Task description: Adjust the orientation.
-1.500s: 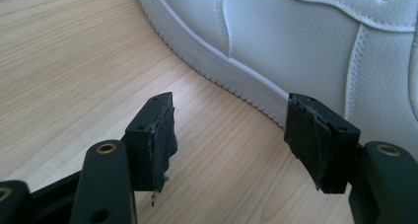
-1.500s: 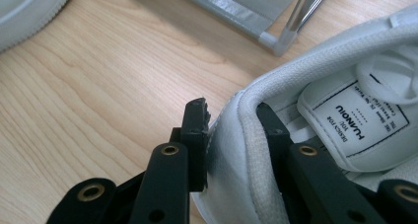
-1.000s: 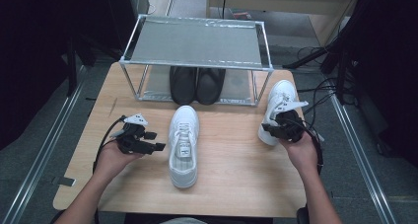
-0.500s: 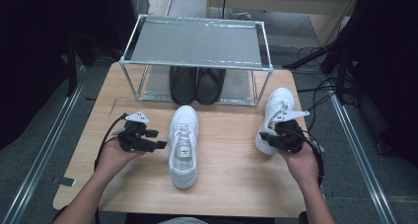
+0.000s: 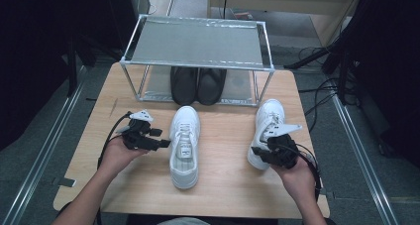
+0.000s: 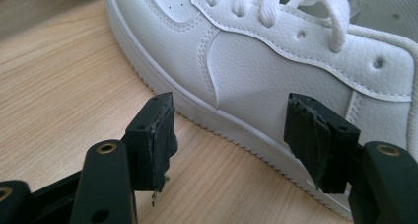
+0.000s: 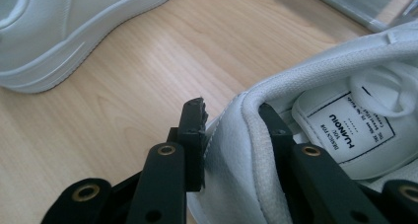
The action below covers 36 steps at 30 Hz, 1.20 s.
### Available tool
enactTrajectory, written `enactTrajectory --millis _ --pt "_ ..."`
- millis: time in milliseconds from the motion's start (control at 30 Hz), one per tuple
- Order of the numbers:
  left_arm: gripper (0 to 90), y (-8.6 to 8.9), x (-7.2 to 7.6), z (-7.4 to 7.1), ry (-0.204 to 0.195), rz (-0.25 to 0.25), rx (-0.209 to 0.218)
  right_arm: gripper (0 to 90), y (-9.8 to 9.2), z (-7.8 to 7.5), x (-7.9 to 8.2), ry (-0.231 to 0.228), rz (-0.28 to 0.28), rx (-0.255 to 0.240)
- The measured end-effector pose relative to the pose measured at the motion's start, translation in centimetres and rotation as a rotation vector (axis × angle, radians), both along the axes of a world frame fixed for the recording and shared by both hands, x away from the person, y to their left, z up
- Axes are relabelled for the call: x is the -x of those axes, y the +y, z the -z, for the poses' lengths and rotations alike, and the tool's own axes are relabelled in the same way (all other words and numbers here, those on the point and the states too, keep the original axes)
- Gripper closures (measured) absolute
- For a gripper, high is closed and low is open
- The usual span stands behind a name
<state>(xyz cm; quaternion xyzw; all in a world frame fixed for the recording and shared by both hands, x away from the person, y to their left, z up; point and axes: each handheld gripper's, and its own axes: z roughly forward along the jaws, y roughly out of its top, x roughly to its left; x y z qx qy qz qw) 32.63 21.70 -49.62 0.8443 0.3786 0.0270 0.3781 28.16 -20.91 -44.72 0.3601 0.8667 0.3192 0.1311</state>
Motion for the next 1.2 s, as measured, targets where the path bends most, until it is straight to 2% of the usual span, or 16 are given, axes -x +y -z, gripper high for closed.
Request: enactTrajectory --millis 133,267,400,633,800,867,933,1000,1067,1200 --pt "36.8 -0.1 -0.1 -0.1 0.004 -0.001 -0.001 70.5 1.2 0.0 1.0 -0.010 -0.031 0.015" --pt "36.8 -0.3 -0.2 0.0 0.006 0.006 -0.006 70.4 2.4 0.2 1.6 0.010 -0.068 0.011" --pt "36.8 -0.3 -0.1 0.0 0.007 0.007 -0.004 70.4 3.8 0.6 2.2 0.005 -0.104 0.047" --pt "36.8 -0.4 -0.1 0.0 0.008 0.013 -0.010 71.4 5.4 2.0 2.4 0.049 -0.144 0.033" --pt "36.8 -0.4 -0.2 0.0 0.010 0.012 -0.012 69.5 5.0 2.6 1.8 0.121 -0.141 -0.046" --pt "36.8 -0.4 -0.2 0.0 0.010 0.012 -0.013 67.5 5.0 2.7 1.8 0.118 -0.151 -0.040" --pt "36.8 -0.4 -0.2 0.1 0.011 0.013 -0.013 61.4 4.9 2.8 1.7 0.131 -0.157 -0.049" --pt "36.8 -0.4 -0.2 0.1 0.011 0.013 -0.013 58.3 4.6 2.6 1.5 0.156 -0.139 -0.095" --pt "36.8 -0.4 -0.2 0.1 0.009 0.013 -0.018 57.7 4.3 2.3 1.5 0.143 -0.138 -0.113" --pt "36.8 -0.4 -0.2 0.1 0.010 0.011 -0.016 57.4 3.6 1.2 1.6 0.110 -0.131 -0.198"
